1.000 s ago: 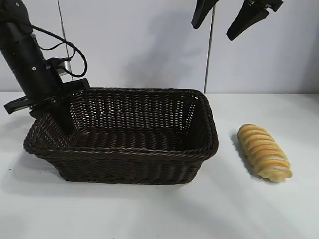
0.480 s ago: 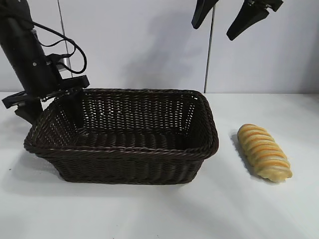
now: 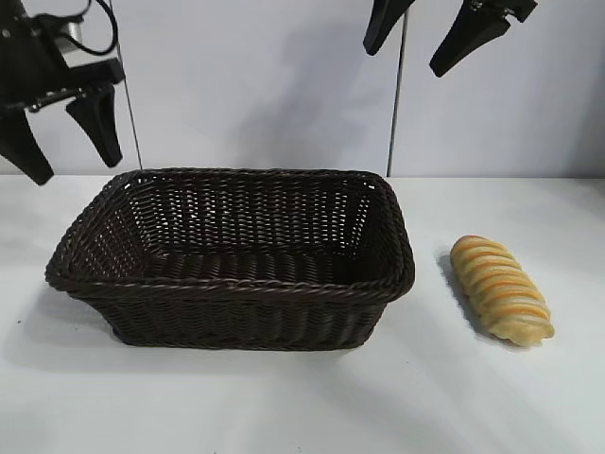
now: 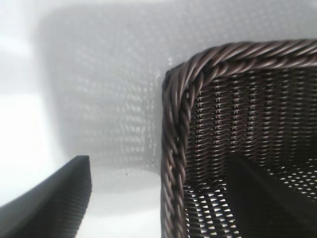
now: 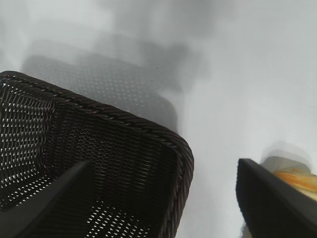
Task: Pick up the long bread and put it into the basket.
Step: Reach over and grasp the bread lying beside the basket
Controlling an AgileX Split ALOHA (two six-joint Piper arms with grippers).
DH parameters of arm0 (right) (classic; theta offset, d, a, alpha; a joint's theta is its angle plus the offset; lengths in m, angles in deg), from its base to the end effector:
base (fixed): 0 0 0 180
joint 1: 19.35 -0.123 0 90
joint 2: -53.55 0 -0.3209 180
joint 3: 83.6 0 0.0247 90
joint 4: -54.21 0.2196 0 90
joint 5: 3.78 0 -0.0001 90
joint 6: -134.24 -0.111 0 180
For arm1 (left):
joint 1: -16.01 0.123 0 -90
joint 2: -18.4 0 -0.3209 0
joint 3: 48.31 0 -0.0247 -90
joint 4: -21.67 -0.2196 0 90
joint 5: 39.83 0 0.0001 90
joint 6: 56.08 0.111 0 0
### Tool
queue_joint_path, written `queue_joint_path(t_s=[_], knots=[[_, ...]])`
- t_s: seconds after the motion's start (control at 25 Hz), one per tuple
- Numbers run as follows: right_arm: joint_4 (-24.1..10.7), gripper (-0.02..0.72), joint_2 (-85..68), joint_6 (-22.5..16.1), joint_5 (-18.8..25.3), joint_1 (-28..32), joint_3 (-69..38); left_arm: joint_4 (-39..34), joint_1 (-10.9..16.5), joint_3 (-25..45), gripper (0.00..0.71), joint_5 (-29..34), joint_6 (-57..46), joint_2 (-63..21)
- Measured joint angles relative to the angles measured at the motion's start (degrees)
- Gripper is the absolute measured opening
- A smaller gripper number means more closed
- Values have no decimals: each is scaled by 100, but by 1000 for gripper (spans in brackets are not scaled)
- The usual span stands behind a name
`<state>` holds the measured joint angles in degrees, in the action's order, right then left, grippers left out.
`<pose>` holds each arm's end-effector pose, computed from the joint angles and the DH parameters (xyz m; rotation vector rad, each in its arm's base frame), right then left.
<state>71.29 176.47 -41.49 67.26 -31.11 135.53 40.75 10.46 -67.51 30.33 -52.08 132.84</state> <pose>0.4212 0.1192 0.3448 -0.3296 2.6703 0.4497 0.3770 -0.0709 0.3180 0.1329 2.8521 -0.4768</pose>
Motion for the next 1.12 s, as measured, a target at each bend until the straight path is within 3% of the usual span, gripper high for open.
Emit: queue_joint_path(t_s=[0.28,0.6,0.92,1.12], knots=[[0,572,0,0,0,0,0,395,0,1017,550,-18,-27,-435],[5,572,0,0,0,0,0,1743,-51,1978,550,-994,-53,-602],[5,572,0,0,0,0,0,2020,-551,2133,550,-1704,-104,-602],[5,572,0,0,0,0,0,2130,-571,2133,550,-1942,-270,-602]])
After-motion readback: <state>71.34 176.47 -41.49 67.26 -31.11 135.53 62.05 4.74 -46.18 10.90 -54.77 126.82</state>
